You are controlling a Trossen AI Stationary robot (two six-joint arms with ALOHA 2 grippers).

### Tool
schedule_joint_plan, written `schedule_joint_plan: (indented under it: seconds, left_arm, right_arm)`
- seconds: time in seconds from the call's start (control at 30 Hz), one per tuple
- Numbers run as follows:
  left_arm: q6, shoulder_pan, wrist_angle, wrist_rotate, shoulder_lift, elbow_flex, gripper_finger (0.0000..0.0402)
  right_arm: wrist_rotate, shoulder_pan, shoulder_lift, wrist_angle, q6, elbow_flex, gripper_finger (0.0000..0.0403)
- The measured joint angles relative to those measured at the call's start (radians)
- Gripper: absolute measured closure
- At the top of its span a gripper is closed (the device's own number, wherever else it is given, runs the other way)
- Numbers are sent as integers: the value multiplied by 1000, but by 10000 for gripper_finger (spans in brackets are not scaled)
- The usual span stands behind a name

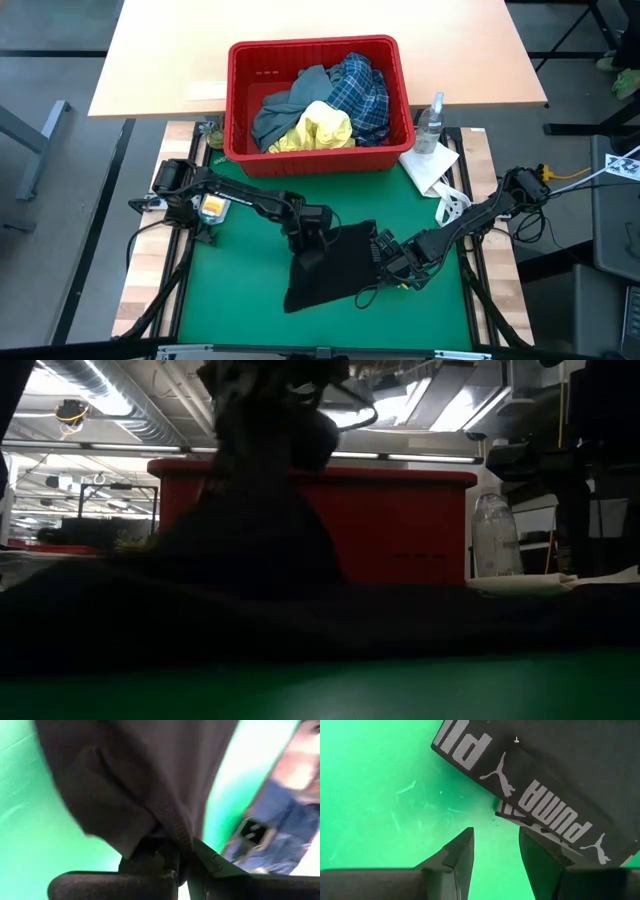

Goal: Fold Laundry from Bin
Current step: Fold the black underwear shorts

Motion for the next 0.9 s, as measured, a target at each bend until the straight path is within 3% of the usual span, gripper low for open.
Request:
schedule_joint_plan:
  seconds: [0.2,0.33,0.47,0.9]
  left_arm:
    - [-94,12,224,-7,3,0,394]
    - [-128,15,342,-71,7,0,394]
    - [-130,15,392,-175,7,1,394]
    - [-121,16,539,-379,22,1,394]
  right_arm:
    - [0,0,0,-6,-18,0,247]
    - [0,0,0,-5,-23,0,247]
    - [0,0,0,-6,-25,0,247]
    - [42,-1,-1,-27,-26,0,247]
